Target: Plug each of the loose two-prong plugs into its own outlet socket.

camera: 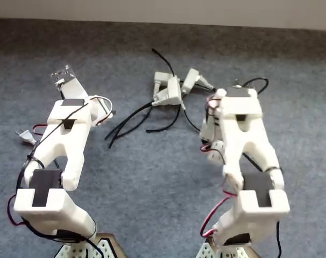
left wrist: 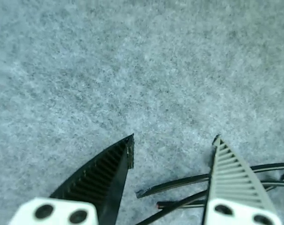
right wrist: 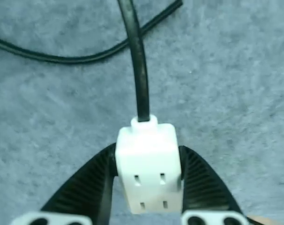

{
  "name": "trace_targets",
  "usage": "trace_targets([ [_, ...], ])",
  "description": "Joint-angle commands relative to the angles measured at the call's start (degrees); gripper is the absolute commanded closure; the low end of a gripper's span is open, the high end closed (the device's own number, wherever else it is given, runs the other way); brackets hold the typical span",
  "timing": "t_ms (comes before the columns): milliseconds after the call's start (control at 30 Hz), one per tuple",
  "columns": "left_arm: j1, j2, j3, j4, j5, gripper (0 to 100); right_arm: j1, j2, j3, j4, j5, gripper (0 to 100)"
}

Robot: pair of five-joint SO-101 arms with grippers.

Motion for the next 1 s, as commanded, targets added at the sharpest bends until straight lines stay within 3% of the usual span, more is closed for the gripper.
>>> trace_targets([
  [0,-0.5,-2.9,-0.4,-1.7,0.4,74,-5.2,11.3,-10.4,-0.9,-10.5,89.0],
  [200,-0.4,-2.9,-0.6,-1.7,0.4,74,-5.5,29.5,-30.5,9.5,-15.4,86.2],
  [333,-0.3,-2.9,-0.7,-1.7,0.4,74,-5.5,37.8,-40.8,17.1,-19.6,68.7],
  [433,-0.3,-2.9,-0.7,-1.7,0.4,74,-6.5,40.7,-45.8,18.2,-15.6,61.1],
  [733,-0.4,-3.2,-0.5,-1.7,0.4,74,-4.6,25.3,-47.8,18.3,-11.8,60.9],
  [967,-0.7,-3.4,-3.6,-1.2,-1.7,73,5.8,10.6,-47.6,18.3,3.5,60.9],
])
